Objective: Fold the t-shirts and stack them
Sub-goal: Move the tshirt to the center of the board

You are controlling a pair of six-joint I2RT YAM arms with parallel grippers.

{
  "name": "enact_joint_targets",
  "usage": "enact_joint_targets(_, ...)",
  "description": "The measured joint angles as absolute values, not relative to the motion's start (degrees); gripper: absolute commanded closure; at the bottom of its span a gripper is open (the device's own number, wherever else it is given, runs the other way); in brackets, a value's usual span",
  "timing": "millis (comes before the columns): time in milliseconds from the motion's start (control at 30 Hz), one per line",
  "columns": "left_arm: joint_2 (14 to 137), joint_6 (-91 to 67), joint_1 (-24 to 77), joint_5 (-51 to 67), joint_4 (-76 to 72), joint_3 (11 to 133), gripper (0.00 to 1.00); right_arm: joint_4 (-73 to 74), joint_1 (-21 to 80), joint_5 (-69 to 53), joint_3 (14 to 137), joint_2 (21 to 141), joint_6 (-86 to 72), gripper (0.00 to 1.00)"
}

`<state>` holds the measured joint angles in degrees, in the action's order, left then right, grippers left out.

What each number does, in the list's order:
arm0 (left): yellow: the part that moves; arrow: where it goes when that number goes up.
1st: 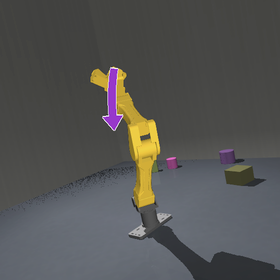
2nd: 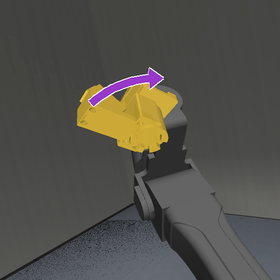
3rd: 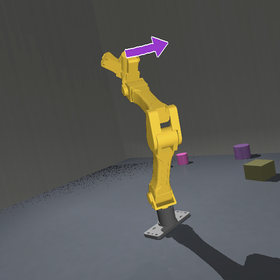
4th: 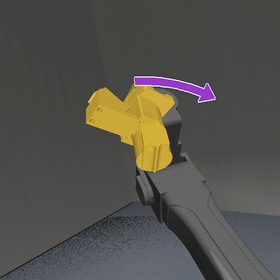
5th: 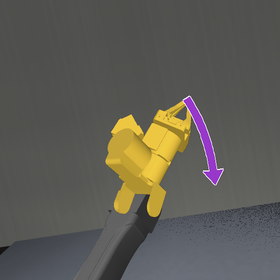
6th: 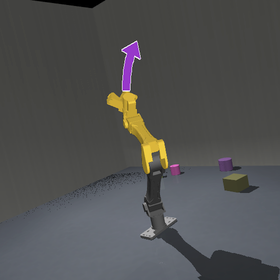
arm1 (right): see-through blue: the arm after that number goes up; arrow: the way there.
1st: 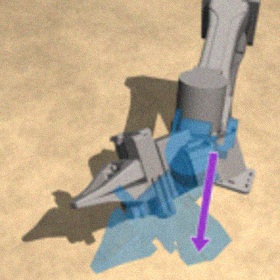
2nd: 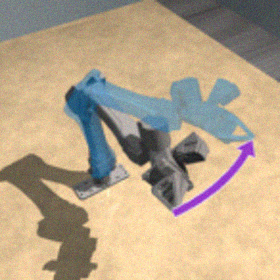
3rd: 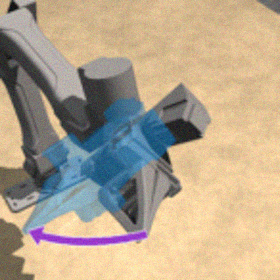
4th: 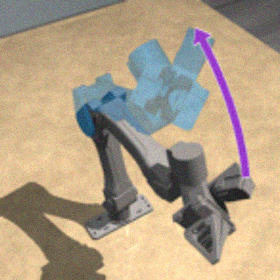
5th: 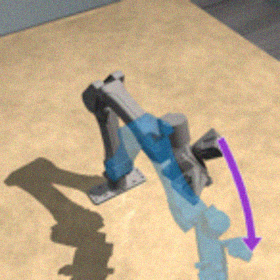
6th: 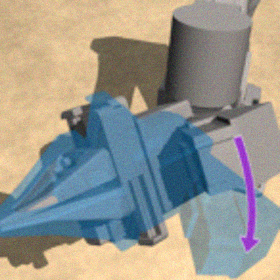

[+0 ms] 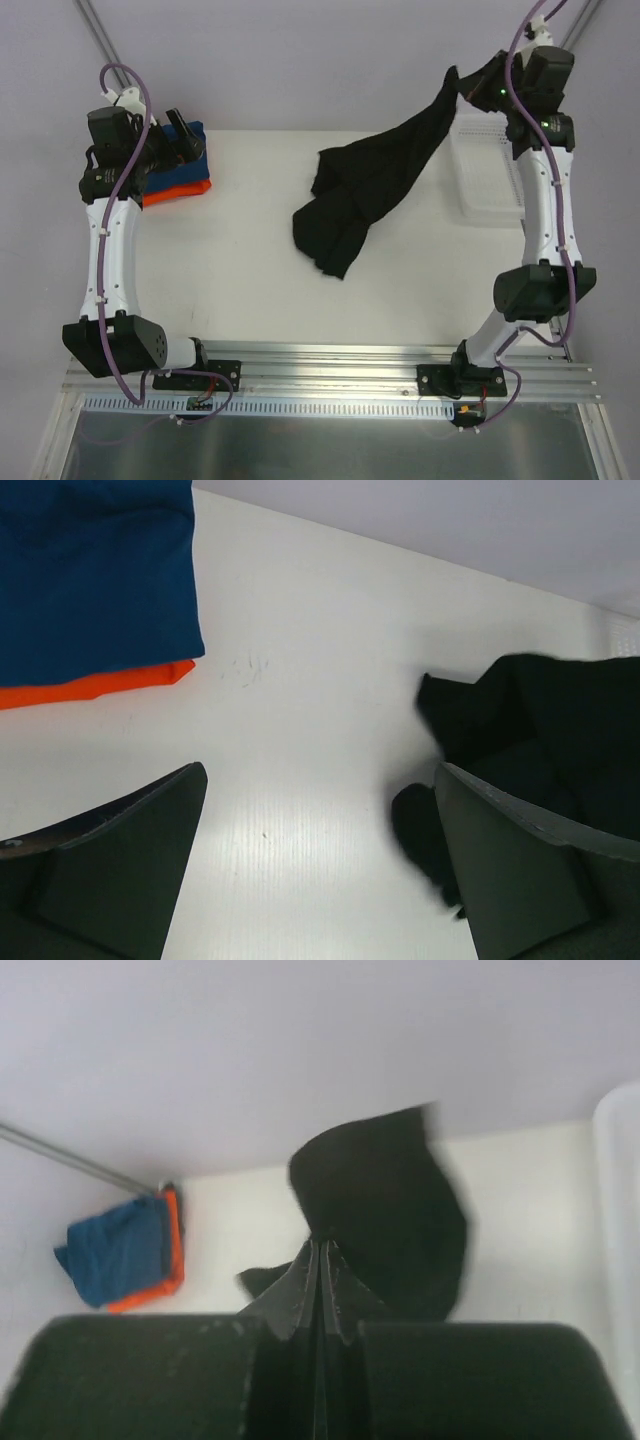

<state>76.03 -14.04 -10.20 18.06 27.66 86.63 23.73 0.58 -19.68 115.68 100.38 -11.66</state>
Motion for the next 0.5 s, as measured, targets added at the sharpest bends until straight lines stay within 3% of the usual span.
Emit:
enact_joint_targets(133,77.7,-14.3,-10.2,19.0,27.7,86.7,0.01,23.1,0.5,-19.4,118.6,95.1,-10.6,0.99)
enact_joint_targets(300,79.1,-14.7,-10.2,19.4,27.2,87.5,0.01,21.7,12.0,-21.3,119.0,93.6,-10.2,0.99)
enact_joint_targets(467,79.2,-14.8,-10.2,19.4,26.8,88.1,0.01,21.7,22.7,-23.0,119.0,99.8,-11.6,0.99)
enact_joint_targets(500,79.1,-14.8,-10.2,19.3,26.7,88.2,0.01,21.6,24.6,-23.4,119.0,101.7,-12.2,0.88)
